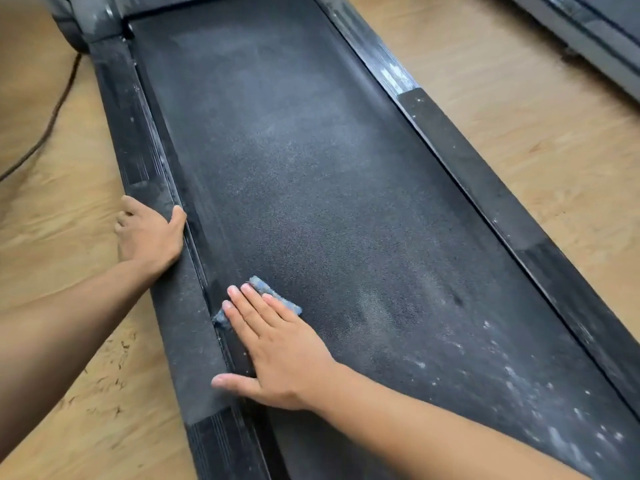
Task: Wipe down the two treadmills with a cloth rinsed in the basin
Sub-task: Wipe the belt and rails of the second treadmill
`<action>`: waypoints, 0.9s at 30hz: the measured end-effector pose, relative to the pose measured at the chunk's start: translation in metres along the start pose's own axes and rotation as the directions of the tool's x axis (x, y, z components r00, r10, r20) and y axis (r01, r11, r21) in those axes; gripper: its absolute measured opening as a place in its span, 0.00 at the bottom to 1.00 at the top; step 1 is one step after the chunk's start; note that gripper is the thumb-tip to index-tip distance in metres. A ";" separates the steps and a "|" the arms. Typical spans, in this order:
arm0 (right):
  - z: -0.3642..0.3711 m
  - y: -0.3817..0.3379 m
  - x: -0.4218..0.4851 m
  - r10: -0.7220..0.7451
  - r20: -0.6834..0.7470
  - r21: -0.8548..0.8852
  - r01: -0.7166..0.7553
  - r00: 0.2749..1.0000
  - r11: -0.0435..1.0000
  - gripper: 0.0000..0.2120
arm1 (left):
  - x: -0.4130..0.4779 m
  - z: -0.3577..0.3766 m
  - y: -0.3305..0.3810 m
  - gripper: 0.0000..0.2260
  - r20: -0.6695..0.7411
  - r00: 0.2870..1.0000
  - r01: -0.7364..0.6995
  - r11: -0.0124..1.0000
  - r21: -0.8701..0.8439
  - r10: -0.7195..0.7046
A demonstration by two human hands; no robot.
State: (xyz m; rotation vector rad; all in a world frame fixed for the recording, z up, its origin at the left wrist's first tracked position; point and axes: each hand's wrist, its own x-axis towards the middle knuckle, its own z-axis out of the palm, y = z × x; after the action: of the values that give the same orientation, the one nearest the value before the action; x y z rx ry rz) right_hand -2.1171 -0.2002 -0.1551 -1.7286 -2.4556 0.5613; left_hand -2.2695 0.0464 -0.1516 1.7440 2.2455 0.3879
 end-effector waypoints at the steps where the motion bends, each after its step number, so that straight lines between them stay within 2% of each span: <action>1: -0.006 0.019 -0.004 -0.028 -0.022 -0.040 0.028 0.999 0.999 0.48 | 0.003 0.000 -0.003 0.36 0.003 1.000 -0.001 1.000 0.001 0.001; 2: -0.015 0.044 -0.014 -0.009 -0.040 -0.081 0.006 0.999 0.997 0.47 | 0.005 -0.001 -0.005 0.36 0.011 1.000 -0.001 1.000 0.005 0.001; 4: -0.037 0.120 -0.045 0.219 -0.087 -0.089 -0.226 0.972 0.970 0.47 | 0.006 0.001 -0.005 0.37 0.022 1.000 -0.011 1.000 0.009 0.010; 6: -0.068 0.204 -0.089 0.509 -0.110 -0.061 -0.517 0.854 0.854 0.48 | 0.005 0.002 -0.002 0.37 0.013 1.000 -0.006 1.000 0.005 0.006; 8: -0.090 0.257 -0.126 0.633 -0.077 -0.054 -0.638 0.770 0.768 0.50 | 0.003 0.004 0.000 0.38 -0.004 1.000 0.008 1.000 -0.003 -0.008; 10: -0.089 0.264 -0.130 0.679 -0.086 0.008 -0.681 0.730 0.733 0.52 | 0.001 0.006 0.003 0.37 -0.021 0.999 0.023 1.000 -0.007 -0.024; 12: -0.076 0.228 -0.104 0.742 -0.128 0.082 -0.738 0.659 0.670 0.56 | -0.001 0.006 0.004 0.37 -0.029 0.999 0.042 0.999 -0.005 -0.042; 13: -0.067 0.201 -0.089 0.725 -0.128 0.082 -0.721 0.677 0.688 0.57 | -0.002 0.007 0.004 0.37 -0.030 0.999 0.045 0.999 -0.008 -0.045; 14: -0.057 0.168 -0.072 0.656 -0.105 0.065 -0.653 0.747 0.754 0.57 | -0.002 0.008 0.005 0.36 -0.033 0.998 0.047 0.999 -0.012 -0.047; 16: -0.033 0.088 -0.042 0.405 -0.035 0.060 -0.403 0.914 0.913 0.57 | -0.004 0.008 0.008 0.36 -0.029 0.997 0.064 0.998 -0.020 -0.065; 17: -0.019 0.046 -0.033 0.266 0.004 0.062 -0.266 0.964 0.962 0.56 | -0.005 0.007 0.009 0.36 -0.025 0.997 0.077 0.997 -0.025 -0.077; 19: 0.007 -0.014 -0.031 0.073 0.058 0.016 -0.074 0.996 0.997 0.52 | -0.008 0.005 0.011 0.36 -0.023 0.995 0.092 0.995 -0.036 -0.093; 22: 0.010 -0.008 -0.040 -0.051 0.048 -0.044 0.054 0.998 0.998 0.46 | -0.004 0.002 0.008 0.36 -0.035 0.996 0.081 0.996 -0.050 -0.082; 24: -0.007 0.040 -0.054 -0.005 0.020 -0.071 0.006 1.000 0.997 0.46 | -0.001 0.003 0.006 0.36 -0.038 0.996 0.080 0.995 -0.054 -0.082; 26: -0.029 0.109 -0.076 0.178 -0.031 -0.089 -0.180 0.984 0.980 0.47 | -0.001 0.004 0.006 0.37 -0.035 0.994 0.097 0.994 -0.056 -0.099; 27: -0.041 0.148 -0.091 0.306 -0.054 -0.092 -0.309 0.951 0.946 0.48 | -0.002 0.005 0.006 0.37 -0.036 0.994 0.101 0.993 -0.058 -0.103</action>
State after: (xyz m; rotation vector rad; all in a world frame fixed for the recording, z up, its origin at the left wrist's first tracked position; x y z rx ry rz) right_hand -1.9410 -0.2305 -0.1558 -2.1609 -2.2355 0.4290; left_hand -2.2620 0.0462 -0.1540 1.5999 2.3156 0.4617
